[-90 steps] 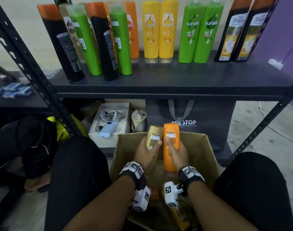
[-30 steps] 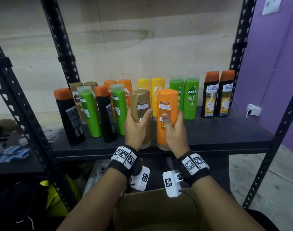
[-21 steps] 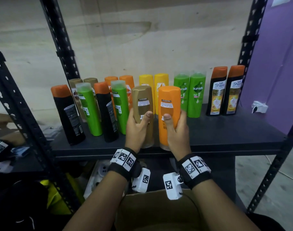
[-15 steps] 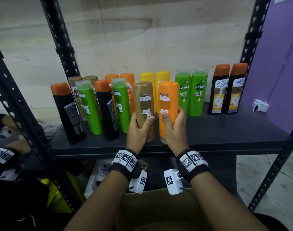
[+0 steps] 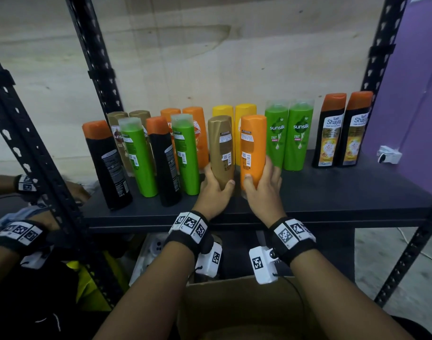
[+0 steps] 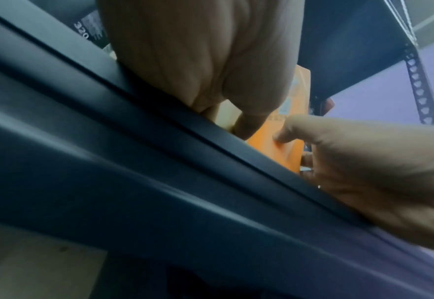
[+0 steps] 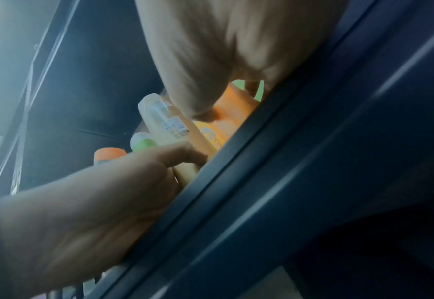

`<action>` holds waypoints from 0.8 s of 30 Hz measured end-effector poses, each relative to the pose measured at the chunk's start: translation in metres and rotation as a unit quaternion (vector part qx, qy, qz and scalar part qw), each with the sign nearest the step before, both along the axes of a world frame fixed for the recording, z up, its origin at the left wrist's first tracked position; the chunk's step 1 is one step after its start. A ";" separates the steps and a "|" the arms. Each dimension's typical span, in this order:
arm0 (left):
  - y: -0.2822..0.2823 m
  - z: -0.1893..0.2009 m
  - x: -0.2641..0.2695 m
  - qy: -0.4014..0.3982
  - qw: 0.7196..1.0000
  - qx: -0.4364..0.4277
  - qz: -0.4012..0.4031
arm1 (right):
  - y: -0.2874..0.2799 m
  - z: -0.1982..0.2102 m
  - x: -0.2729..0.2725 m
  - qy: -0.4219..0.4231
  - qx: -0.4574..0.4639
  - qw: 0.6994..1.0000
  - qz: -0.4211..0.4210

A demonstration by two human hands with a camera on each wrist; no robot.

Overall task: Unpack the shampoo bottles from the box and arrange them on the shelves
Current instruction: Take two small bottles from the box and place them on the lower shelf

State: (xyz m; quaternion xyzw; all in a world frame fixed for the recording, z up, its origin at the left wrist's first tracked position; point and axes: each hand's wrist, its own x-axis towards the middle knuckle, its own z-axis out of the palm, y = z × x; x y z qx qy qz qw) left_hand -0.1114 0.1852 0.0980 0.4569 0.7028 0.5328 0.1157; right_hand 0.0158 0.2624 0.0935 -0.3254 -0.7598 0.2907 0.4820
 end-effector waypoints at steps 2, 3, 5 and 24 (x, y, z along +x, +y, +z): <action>-0.003 0.003 0.002 -0.008 1.000 -0.021 0.001 | 0.001 -0.004 0.004 -0.020 0.001 1.000 0.001; -0.004 0.004 0.003 -0.011 1.000 -0.019 0.005 | 0.004 -0.006 0.004 -0.025 -0.002 1.000 -0.001; -0.007 0.002 0.005 -0.013 1.000 0.000 0.022 | 0.006 -0.008 0.003 -0.035 -0.011 0.999 -0.005; 0.012 -0.006 0.011 0.094 0.981 -0.045 0.163 | 0.017 0.006 0.002 -0.108 -0.080 0.991 -0.004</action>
